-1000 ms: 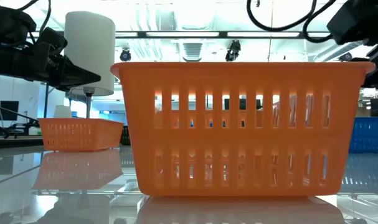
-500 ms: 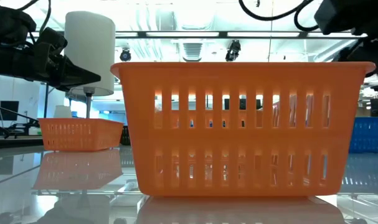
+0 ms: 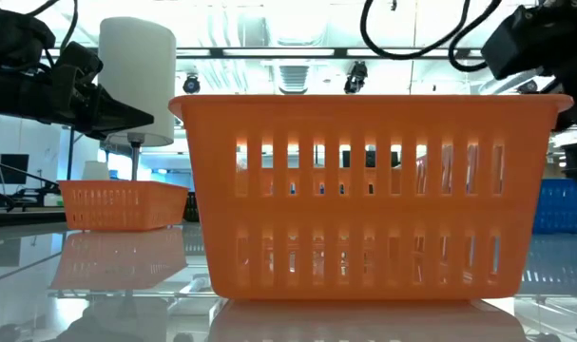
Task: Stack baskets by color
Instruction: Stack the middle black bin on top of the bottom right black bin
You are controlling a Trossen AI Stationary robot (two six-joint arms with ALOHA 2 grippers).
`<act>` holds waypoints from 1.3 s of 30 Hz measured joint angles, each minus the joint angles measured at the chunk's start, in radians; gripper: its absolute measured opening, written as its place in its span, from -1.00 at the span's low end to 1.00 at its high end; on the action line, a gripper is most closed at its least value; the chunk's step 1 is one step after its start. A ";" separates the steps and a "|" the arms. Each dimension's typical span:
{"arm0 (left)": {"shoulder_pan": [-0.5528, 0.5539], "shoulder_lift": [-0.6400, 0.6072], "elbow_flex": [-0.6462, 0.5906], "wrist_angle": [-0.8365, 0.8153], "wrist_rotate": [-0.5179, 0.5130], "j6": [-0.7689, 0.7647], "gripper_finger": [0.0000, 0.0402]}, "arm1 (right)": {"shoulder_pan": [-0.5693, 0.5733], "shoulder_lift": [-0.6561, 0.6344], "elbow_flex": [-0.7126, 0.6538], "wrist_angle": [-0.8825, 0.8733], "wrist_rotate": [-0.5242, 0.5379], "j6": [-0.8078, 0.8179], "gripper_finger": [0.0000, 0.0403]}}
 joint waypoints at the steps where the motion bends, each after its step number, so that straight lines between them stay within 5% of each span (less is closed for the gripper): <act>1: 0.000 0.000 0.000 0.000 0.000 0.000 -0.99 | 0.000 0.000 0.013 -0.012 0.001 0.000 -0.73; 11: 0.000 0.000 0.000 0.000 0.000 -0.004 -0.99 | -0.003 0.004 0.072 -0.023 0.004 0.000 -0.44; 19: 0.000 0.000 0.000 0.012 0.000 -0.105 -0.99 | -0.004 0.066 0.049 -0.029 0.003 -0.059 -0.91; 39: 0.000 0.006 0.000 0.008 0.024 -0.138 -0.99 | -0.133 -0.032 -0.019 0.164 -0.009 -0.290 -0.95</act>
